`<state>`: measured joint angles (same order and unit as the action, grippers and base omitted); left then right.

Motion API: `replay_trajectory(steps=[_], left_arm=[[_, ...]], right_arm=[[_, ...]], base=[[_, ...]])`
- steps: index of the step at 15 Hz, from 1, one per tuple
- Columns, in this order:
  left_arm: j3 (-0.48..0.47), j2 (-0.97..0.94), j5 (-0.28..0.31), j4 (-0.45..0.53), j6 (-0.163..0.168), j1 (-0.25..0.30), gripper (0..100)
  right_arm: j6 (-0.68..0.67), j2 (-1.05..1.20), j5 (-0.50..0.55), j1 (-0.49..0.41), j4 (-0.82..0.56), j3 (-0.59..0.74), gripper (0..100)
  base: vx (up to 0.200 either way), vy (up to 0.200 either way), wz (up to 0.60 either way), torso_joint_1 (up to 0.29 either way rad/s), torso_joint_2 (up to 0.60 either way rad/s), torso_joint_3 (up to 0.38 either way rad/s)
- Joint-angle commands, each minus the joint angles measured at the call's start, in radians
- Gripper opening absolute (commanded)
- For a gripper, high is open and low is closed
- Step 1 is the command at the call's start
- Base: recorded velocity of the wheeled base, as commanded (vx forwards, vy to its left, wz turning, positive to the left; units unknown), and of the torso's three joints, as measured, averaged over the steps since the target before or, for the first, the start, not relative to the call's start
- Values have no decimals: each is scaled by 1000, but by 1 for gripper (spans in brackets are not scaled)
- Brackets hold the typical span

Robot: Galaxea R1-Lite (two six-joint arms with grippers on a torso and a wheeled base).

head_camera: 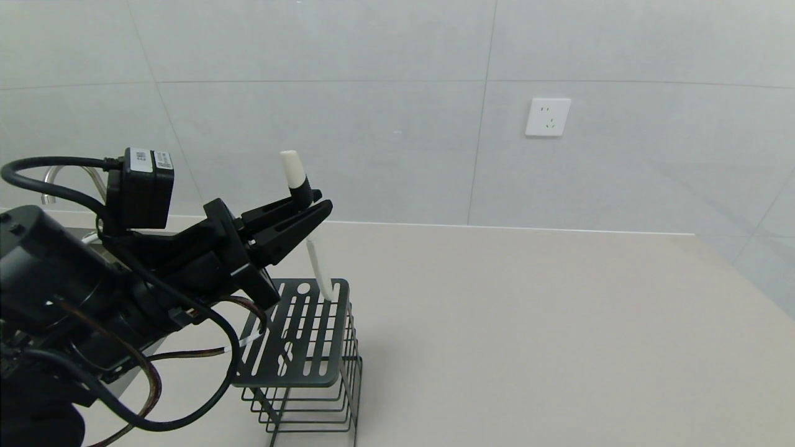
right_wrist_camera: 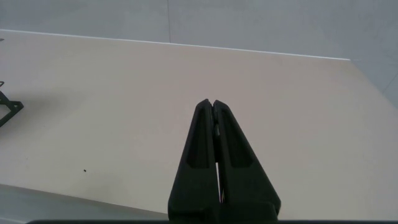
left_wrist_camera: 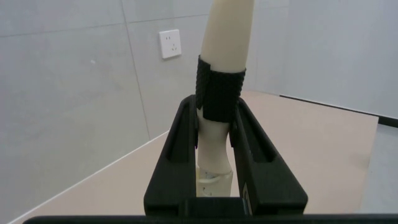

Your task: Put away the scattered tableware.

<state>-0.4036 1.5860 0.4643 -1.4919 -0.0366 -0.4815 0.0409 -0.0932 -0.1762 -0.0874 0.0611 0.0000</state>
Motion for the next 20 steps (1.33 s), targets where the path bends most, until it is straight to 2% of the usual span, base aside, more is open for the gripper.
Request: replay_trajectory(steps=[1,20], left_arm=[[0,3,1,-1,0,-3,0],[35,25,-1,1,1,-6,0]], right_arm=[[1,-3,0,0,0,0,0],[1,-3,0,0,0,0,0]], base=[[0,0,0,0,0,0],[0,0,0,0,0,0]])
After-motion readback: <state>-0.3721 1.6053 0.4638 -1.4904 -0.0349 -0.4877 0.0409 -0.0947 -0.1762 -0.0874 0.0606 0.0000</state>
